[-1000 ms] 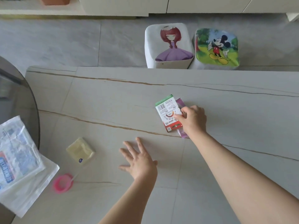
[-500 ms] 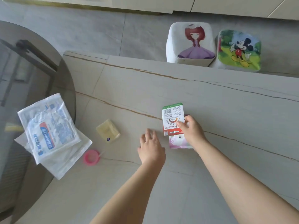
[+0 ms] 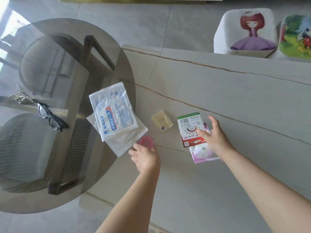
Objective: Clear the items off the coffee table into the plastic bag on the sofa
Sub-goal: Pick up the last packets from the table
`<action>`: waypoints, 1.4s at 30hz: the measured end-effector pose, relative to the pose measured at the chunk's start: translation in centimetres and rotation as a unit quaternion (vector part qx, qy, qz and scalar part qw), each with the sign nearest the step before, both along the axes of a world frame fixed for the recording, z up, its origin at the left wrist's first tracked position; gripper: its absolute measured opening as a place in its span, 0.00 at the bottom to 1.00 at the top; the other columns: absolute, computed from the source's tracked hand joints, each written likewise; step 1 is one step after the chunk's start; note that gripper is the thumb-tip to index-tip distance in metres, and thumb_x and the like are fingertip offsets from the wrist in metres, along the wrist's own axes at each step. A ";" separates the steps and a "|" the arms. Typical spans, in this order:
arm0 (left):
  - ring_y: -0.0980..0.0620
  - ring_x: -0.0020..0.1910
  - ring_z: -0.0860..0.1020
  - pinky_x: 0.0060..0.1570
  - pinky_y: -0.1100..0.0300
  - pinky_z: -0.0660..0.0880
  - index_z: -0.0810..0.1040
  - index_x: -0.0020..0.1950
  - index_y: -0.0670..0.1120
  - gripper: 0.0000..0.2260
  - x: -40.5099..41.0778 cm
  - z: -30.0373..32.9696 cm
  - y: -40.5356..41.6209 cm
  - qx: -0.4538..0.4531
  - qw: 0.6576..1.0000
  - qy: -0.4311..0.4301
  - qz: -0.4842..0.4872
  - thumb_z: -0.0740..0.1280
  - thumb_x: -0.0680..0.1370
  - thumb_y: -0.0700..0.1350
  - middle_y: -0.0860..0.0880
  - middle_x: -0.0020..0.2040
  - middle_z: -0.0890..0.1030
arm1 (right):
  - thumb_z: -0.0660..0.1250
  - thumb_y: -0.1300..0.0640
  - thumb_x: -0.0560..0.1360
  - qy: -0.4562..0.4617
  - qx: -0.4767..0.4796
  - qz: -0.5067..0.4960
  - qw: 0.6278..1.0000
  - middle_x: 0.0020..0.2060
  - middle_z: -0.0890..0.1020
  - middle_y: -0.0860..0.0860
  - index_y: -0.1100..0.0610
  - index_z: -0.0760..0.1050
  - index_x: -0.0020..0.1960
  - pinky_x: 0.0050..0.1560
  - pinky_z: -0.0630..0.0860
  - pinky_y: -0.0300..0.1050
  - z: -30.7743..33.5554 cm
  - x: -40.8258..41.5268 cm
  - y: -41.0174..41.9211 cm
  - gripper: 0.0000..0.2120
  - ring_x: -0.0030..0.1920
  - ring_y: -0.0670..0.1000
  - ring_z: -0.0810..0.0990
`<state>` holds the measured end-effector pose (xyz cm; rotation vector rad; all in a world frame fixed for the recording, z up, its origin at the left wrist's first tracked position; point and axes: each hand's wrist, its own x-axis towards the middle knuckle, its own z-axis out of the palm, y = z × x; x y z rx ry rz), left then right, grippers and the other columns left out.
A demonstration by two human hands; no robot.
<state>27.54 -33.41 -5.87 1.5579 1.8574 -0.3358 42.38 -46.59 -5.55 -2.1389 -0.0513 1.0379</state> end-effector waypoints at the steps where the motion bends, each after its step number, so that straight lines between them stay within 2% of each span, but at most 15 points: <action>1: 0.37 0.66 0.66 0.64 0.47 0.66 0.59 0.70 0.41 0.28 0.2 -0.4 0.2 -0.004 1.000 0.000 0.002 0.67 0.76 0.49 0.39 0.67 0.63 | 0.66 0.54 0.77 -0.002 -0.007 -0.007 1.000 0.67 0.72 0.55 0.50 0.52 0.75 0.61 0.68 0.45 -0.3 -0.5 0.1 0.33 0.63 0.56 0.75; 4: 0.38 0.65 0.67 0.61 0.48 0.69 0.63 0.68 0.44 0.26 0.7 -1.4 0.9 -0.016 1.000 0.006 -0.024 0.68 0.75 0.51 0.40 0.66 0.63 | 0.65 0.53 0.77 -0.006 -0.018 -0.044 0.999 0.70 0.69 0.55 0.50 0.51 0.76 0.61 0.67 0.44 -1.0 -1.5 0.0 0.33 0.65 0.56 0.73; 8: 0.38 0.61 0.71 0.58 0.48 0.71 0.67 0.61 0.42 0.19 0.4 -2.3 1.4 -0.014 0.997 0.001 -0.080 0.66 0.75 0.49 0.40 0.61 0.68 | 0.65 0.53 0.77 -0.020 -0.049 -0.056 0.997 0.70 0.69 0.56 0.52 0.52 0.76 0.63 0.66 0.46 -1.4 -2.3 -0.8 0.32 0.67 0.56 0.71; 12: 0.41 0.57 0.74 0.54 0.51 0.73 0.68 0.58 0.43 0.16 1.1 -0.9 0.2 0.012 0.989 -0.072 -0.128 0.61 0.75 0.50 0.43 0.58 0.68 | 0.64 0.53 0.77 -0.020 -0.074 -0.069 0.995 0.71 0.68 0.56 0.53 0.53 0.76 0.64 0.65 0.47 -0.8 -2.5 -1.9 0.31 0.68 0.57 0.69; 15: 0.47 0.54 0.75 0.46 0.56 0.72 0.70 0.56 0.47 0.14 3.1 0.0 0.3 0.051 0.971 -0.132 -0.192 0.62 0.75 0.53 0.49 0.59 0.66 | 0.64 0.54 0.78 -0.026 -0.080 -0.073 0.994 0.72 0.67 0.56 0.54 0.54 0.75 0.65 0.65 0.47 -0.5 -2.5 -2.6 0.30 0.69 0.56 0.68; 18: 0.44 0.53 0.76 0.42 0.56 0.71 0.68 0.57 0.44 0.21 5.6 -0.4 2.0 0.044 0.964 -0.120 -0.233 0.66 0.74 0.57 0.47 0.64 0.64 | 0.64 0.54 0.78 -0.026 -0.080 -0.076 0.994 0.72 0.67 0.54 0.54 0.55 0.75 0.65 0.64 0.46 -0.7 -2.4 -3.2 0.30 0.70 0.56 0.68; 22: 0.43 0.59 0.74 0.49 0.53 0.72 0.64 0.64 0.42 0.28 7.6 -1.5 3.6 -0.001 0.966 -0.091 -0.240 0.70 0.71 0.54 0.44 0.64 0.66 | 0.64 0.53 0.78 -0.022 -0.069 -0.085 0.994 0.72 0.67 0.54 0.55 0.55 0.75 0.64 0.64 0.45 -1.3 -2.5 -4.0 0.30 0.70 0.55 0.68; 26: 0.41 0.59 0.76 0.49 0.53 0.72 0.58 0.71 0.46 0.36 7.5 -1.8 3.5 -0.024 0.973 -0.030 -0.226 0.72 0.69 0.55 0.44 0.64 0.67 | 0.65 0.53 0.77 -0.014 -0.051 -0.103 0.993 0.71 0.68 0.54 0.54 0.57 0.74 0.62 0.64 0.43 -2.0 -2.7 -4.6 0.30 0.69 0.54 0.69; 29: 0.43 0.49 0.78 0.46 0.56 0.73 0.68 0.60 0.46 0.29 6.8 -2.1 2.3 -0.060 0.980 0.001 -0.190 0.70 0.66 0.59 0.46 0.57 0.72 | 0.68 0.53 0.75 -0.005 -0.051 -0.117 0.992 0.66 0.74 0.55 0.55 0.63 0.71 0.56 0.67 0.41 -2.2 -2.6 -5.3 0.27 0.64 0.55 0.74; 31: 0.47 0.42 0.78 0.40 0.59 0.73 0.74 0.50 0.46 0.27 6.0 -1.7 1.2 -0.085 0.976 -0.022 -0.198 0.68 0.62 0.64 0.48 0.51 0.78 | 0.70 0.53 0.73 -0.008 -0.053 -0.122 0.991 0.59 0.78 0.54 0.55 0.68 0.67 0.52 0.69 0.41 -1.8 -2.5 -6.1 0.25 0.57 0.55 0.78; 34: 0.47 0.43 0.78 0.39 0.60 0.73 0.77 0.39 0.49 0.21 5.2 -0.5 -1.4 -0.123 0.966 -0.069 -0.218 0.66 0.64 0.66 0.49 0.43 0.79 | 0.71 0.53 0.72 -0.011 -0.049 -0.132 0.990 0.55 0.80 0.54 0.55 0.70 0.65 0.50 0.71 0.42 -0.3 -2.4 -7.7 0.23 0.53 0.55 0.79; 36: 0.44 0.42 0.78 0.37 0.61 0.70 0.76 0.37 0.48 0.20 5.1 1.2 -3.4 -0.159 0.960 -0.115 -0.197 0.66 0.67 0.65 0.48 0.39 0.77 | 0.71 0.53 0.72 -0.017 -0.046 -0.146 0.988 0.55 0.80 0.54 0.54 0.71 0.64 0.53 0.74 0.45 1.2 -2.3 -9.0 0.22 0.53 0.55 0.79; 37: 0.45 0.41 0.78 0.36 0.61 0.70 0.75 0.37 0.48 0.17 5.3 2.3 -4.4 -0.188 0.956 -0.147 -0.172 0.67 0.70 0.62 0.48 0.40 0.77 | 0.70 0.53 0.73 -0.021 -0.044 -0.154 0.987 0.55 0.80 0.53 0.54 0.71 0.64 0.55 0.74 0.46 2.1 -2.3 -9.8 0.21 0.54 0.55 0.79; 39: 0.47 0.41 0.79 0.41 0.57 0.76 0.74 0.41 0.50 0.10 5.8 4.8 -6.3 -0.250 0.940 -0.191 -0.135 0.66 0.76 0.55 0.46 0.45 0.80 | 0.69 0.53 0.73 -0.027 -0.040 -0.171 0.984 0.54 0.80 0.53 0.53 0.71 0.63 0.54 0.73 0.45 4.2 -2.3 -11.4 0.20 0.54 0.54 0.79; 42: 0.48 0.41 0.80 0.50 0.50 0.79 0.75 0.43 0.49 0.08 6.8 9.0 -9.3 -0.296 0.918 -0.209 -0.158 0.64 0.78 0.52 0.45 0.46 0.81 | 0.68 0.53 0.74 -0.038 -0.031 -0.204 0.978 0.53 0.80 0.52 0.53 0.71 0.64 0.50 0.70 0.42 8.3 -2.7 -14.5 0.19 0.53 0.53 0.78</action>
